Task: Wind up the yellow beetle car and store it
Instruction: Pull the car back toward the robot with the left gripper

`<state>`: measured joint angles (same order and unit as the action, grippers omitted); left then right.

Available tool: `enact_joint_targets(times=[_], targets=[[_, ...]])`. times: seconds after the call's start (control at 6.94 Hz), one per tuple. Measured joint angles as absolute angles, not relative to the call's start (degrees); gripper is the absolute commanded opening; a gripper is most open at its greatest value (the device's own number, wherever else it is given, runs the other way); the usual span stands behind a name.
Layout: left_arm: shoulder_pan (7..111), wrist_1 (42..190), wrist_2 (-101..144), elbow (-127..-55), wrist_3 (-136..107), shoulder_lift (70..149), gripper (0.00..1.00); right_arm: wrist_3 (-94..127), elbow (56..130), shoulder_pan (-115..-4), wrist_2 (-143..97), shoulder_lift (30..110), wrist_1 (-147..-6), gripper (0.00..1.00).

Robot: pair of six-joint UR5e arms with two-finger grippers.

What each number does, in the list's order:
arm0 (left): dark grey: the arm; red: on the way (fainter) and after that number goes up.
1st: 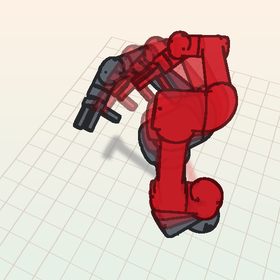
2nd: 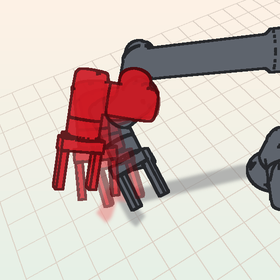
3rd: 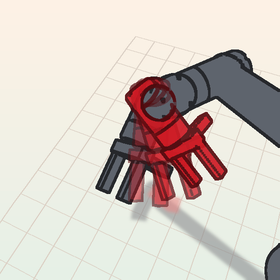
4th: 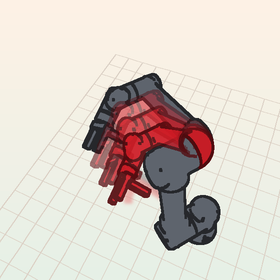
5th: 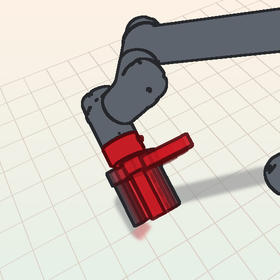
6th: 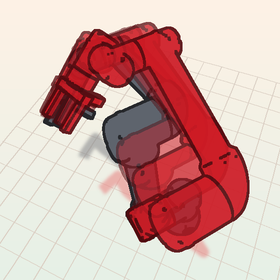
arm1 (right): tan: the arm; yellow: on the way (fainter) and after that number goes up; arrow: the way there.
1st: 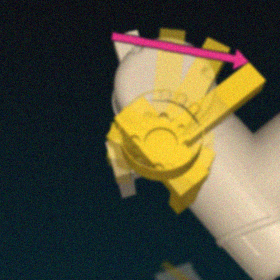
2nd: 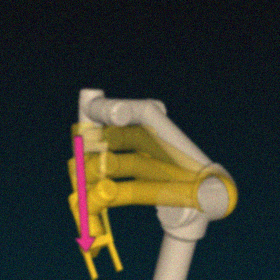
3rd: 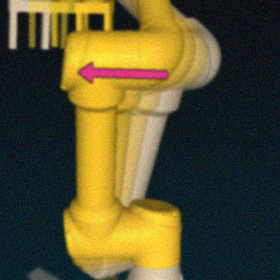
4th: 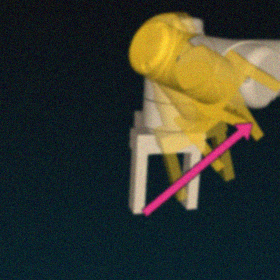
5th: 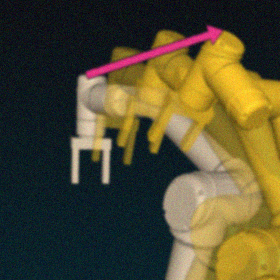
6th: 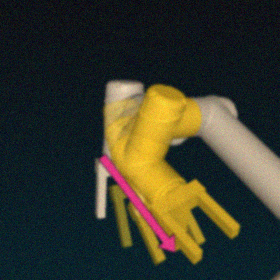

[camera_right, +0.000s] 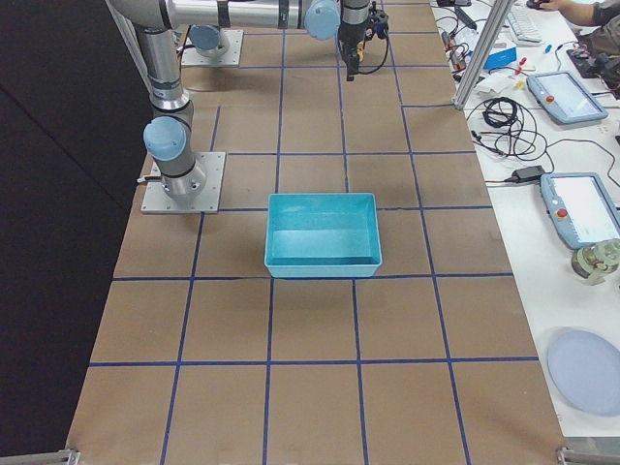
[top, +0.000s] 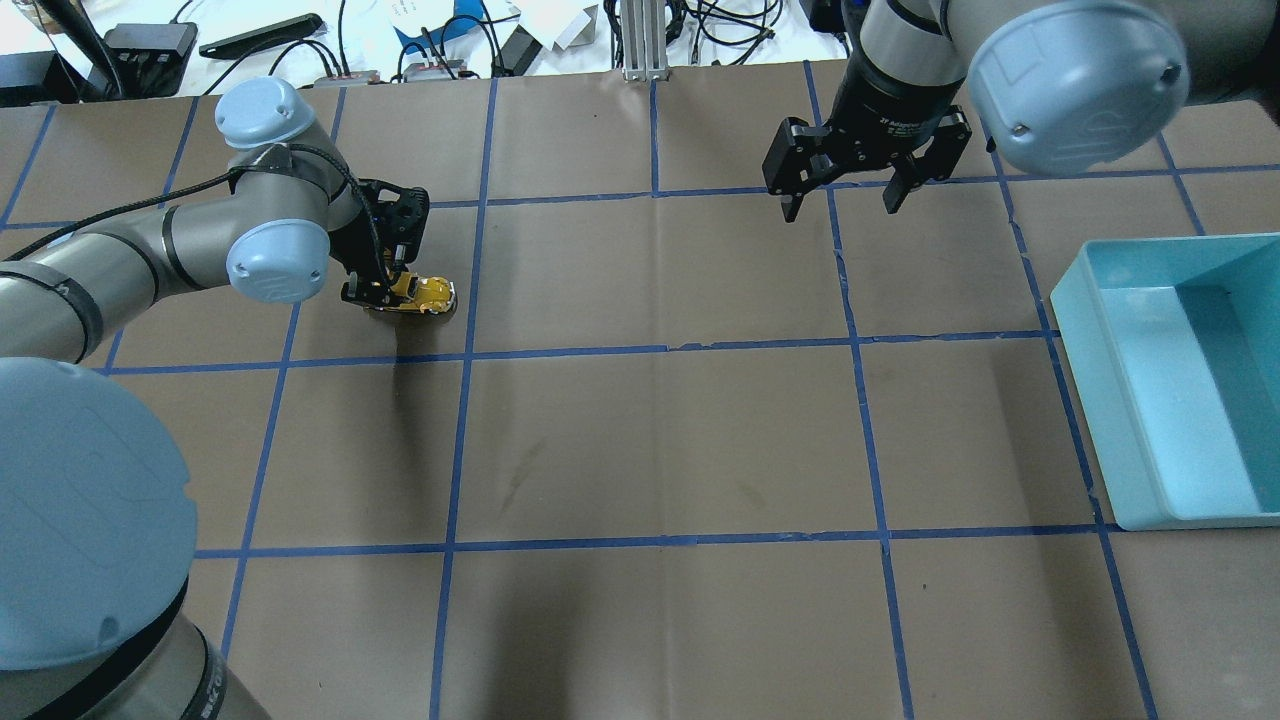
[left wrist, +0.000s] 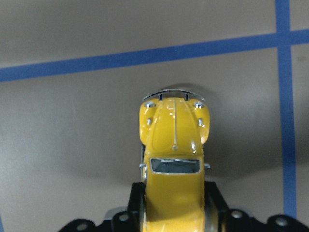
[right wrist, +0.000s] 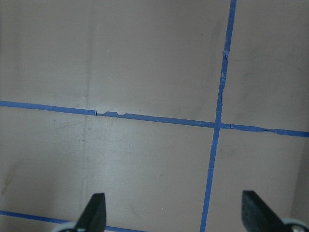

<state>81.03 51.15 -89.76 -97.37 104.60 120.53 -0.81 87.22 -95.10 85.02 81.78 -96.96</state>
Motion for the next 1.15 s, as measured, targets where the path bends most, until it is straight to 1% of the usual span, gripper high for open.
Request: enact_joint_targets(times=[1.15], targets=[[77.54, 51.34, -89.67, -97.38, 105.67, 120.49, 0.0, -0.58, 87.02, -94.93, 85.8, 81.67, -97.25, 1.0]])
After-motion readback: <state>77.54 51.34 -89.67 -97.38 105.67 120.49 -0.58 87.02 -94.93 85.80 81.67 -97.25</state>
